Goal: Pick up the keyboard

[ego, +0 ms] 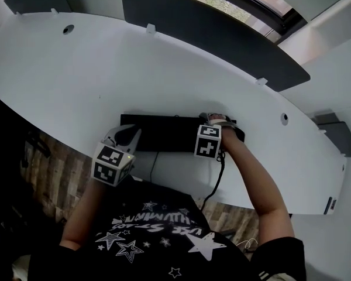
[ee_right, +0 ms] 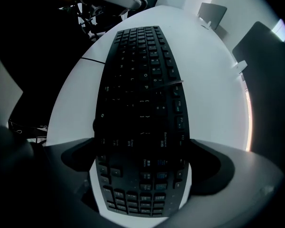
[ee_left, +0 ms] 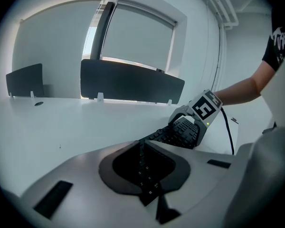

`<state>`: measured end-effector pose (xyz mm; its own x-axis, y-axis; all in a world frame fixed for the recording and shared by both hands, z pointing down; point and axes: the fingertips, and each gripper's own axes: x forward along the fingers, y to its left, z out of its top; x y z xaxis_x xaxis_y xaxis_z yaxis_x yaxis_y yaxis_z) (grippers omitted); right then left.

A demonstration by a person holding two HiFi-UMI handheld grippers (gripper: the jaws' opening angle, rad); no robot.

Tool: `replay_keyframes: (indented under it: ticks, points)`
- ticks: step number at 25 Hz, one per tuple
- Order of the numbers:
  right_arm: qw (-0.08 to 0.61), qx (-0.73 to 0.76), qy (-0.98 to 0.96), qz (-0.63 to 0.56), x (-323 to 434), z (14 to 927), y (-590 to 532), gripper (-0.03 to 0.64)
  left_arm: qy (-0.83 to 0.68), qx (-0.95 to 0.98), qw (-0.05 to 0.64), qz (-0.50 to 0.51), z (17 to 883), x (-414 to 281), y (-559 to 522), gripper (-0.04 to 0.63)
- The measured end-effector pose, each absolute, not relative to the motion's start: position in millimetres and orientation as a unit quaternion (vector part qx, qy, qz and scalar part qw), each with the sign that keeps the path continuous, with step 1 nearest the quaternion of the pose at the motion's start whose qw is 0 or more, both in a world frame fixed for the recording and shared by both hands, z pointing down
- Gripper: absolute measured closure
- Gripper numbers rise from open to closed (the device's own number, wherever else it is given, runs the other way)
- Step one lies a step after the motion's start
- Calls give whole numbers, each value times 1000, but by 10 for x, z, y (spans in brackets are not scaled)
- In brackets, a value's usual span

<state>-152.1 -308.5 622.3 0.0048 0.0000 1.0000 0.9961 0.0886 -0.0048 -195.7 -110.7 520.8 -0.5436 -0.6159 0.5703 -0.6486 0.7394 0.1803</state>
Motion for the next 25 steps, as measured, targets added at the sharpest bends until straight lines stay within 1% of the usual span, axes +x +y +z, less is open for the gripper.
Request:
replay_keyframes:
  ticks: [5, 10, 11, 13, 14, 15, 21, 25]
  points:
    - [505, -452, -541, -498, -1510, 6177, -3115, 41, -871, 372, 316, 49, 5219, -1937, -1181, 583]
    - [466, -387, -581, -544, -1478, 6082, -3148, 41, -868, 384, 296, 109, 5151, -1989, -1219, 580]
    - [456, -377, -587, -552, -1478, 6064, -3150, 41, -865, 390, 293, 118, 5128, -2006, -1240, 561]
    - [441, -363, -596, -564, -1476, 6039, -3150, 41, -850, 411, 299, 137, 5115, -2007, -1308, 452]
    - [436, -358, -599, -568, -1474, 6031, -3153, 41, -841, 422, 303, 150, 5117, -2001, -1345, 422]
    - [433, -354, -600, -572, -1469, 6024, -3158, 41, -834, 430, 303, 168, 5117, -2000, -1377, 405]
    - [411, -318, -609, -599, -1433, 5915, -3163, 41, -784, 478, 288, 273, 5139, -2092, -1581, 373]
    - [389, -293, -630, -605, -1421, 5870, -3127, 41, -704, 547, 308, 331, 5256, -1985, -1750, 362]
